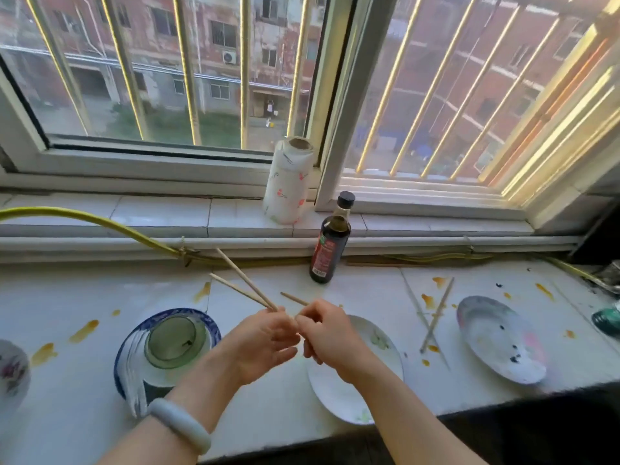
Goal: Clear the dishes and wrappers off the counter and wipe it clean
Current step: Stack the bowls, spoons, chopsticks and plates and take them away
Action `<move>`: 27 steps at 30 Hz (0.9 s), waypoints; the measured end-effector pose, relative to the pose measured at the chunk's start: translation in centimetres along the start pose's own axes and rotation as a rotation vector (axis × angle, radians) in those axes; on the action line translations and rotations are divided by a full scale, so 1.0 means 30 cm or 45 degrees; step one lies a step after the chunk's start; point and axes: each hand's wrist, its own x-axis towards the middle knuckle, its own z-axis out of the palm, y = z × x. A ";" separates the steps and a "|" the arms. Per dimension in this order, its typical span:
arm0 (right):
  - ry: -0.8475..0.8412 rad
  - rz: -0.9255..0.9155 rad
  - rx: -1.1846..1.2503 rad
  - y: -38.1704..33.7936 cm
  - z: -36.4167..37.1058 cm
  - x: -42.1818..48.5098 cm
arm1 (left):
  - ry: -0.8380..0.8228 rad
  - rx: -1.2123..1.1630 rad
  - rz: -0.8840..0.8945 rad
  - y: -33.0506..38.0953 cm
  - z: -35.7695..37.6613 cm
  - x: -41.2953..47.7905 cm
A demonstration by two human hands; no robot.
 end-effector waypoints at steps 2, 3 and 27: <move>-0.057 -0.033 0.022 0.039 -0.058 0.004 | 0.081 -0.188 -0.055 -0.014 0.033 0.055; -0.110 -0.039 0.010 0.060 -0.083 0.007 | 0.150 -0.279 -0.075 -0.024 0.053 0.087; -0.486 -0.220 -1.326 0.224 -0.148 0.550 | 0.743 -0.865 0.257 -0.177 0.118 0.141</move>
